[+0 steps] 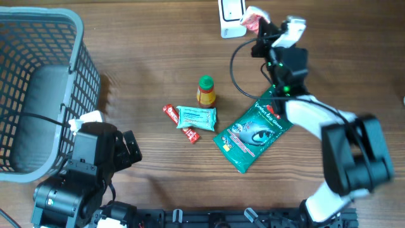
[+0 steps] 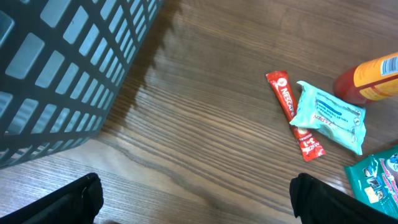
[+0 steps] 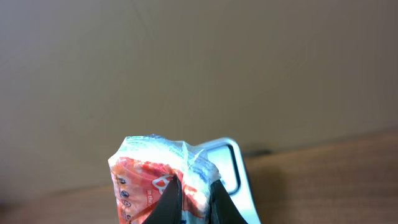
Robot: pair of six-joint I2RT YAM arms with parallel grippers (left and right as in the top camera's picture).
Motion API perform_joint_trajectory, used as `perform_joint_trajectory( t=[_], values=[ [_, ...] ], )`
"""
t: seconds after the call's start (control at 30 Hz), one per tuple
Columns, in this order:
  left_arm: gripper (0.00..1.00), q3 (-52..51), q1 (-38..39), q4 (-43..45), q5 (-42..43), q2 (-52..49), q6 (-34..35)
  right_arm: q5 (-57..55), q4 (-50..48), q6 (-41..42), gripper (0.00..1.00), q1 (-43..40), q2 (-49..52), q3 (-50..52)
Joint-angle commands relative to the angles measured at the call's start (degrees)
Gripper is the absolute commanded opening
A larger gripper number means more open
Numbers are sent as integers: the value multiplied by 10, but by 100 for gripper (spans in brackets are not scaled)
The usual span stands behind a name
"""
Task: Scan the item barcode
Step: 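Lift the red packet and hold it under the scanner, then carry the red packet to the right side and drop it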
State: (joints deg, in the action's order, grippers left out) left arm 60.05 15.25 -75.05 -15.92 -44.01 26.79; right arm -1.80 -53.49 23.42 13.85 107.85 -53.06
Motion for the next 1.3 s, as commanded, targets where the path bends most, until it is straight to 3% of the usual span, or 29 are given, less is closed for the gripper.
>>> perform_joint_trajectory(
  t=[0.0,0.2,0.57,0.93,1.17,1.27],
  values=[
    [100,1,-3,0,3,1,-9,7,5,-23,4,1,93,-100],
    [100,1,-3,0,3,1,-9,6,7,-87,4,1,197,-236],
    [100,1,-3,0,3,1,-9,7,75,-99,4,2,319,-399],
    [100,1,-3,0,3,1,-9,32,112,-99,4,-4,270,-407],
    [100,1,-3,0,3,1,-9,0,288,-103,4,-55,145,-407],
    [100,1,-3,0,3,1,-9,-34,371,-146,4,-89,102,-407]
  ],
)
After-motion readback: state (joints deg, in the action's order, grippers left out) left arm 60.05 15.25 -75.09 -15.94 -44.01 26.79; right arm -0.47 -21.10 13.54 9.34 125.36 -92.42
